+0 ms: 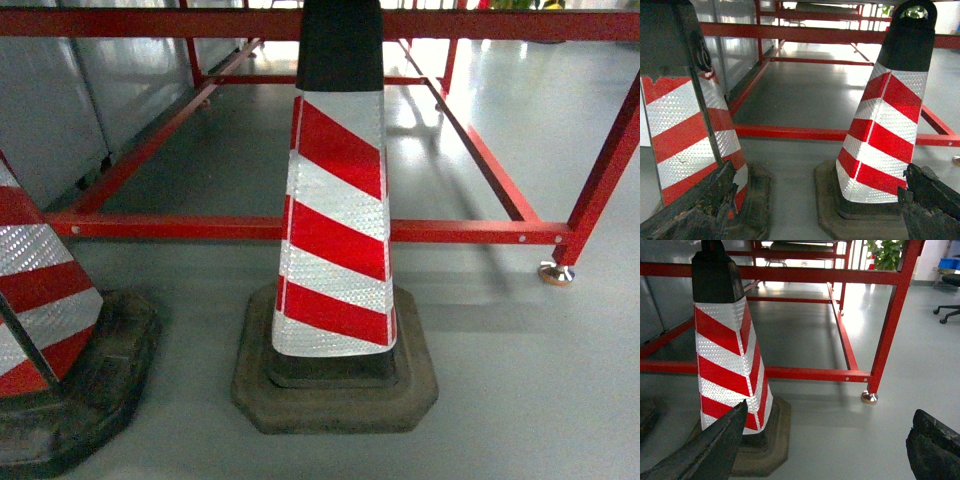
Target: Sort blue parts and orange caps into right shelf containers
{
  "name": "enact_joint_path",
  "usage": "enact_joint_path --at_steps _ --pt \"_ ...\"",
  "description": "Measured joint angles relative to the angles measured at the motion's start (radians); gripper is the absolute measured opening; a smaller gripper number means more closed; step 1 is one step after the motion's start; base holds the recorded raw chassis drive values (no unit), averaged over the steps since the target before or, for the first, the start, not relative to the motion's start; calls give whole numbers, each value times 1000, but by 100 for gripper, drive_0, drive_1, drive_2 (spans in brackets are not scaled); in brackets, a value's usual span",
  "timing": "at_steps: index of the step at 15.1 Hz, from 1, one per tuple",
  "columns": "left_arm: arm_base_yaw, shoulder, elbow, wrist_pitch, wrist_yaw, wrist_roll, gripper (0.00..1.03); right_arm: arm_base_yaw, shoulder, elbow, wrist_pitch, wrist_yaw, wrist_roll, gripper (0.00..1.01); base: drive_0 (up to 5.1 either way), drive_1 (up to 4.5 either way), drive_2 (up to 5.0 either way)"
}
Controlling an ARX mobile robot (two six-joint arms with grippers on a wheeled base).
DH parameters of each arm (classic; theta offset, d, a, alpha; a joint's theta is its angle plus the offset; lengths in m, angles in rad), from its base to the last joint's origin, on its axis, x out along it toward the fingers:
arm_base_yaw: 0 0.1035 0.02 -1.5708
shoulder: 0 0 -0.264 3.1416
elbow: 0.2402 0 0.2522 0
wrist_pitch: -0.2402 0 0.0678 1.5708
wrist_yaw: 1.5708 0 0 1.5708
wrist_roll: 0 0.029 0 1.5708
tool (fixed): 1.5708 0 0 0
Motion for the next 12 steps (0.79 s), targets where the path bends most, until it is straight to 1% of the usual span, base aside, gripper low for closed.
enact_joint_path --at_steps 12 --pt "0 0 0 0 0 0 98 0 0 0 0 0 0 98 0 0 0"
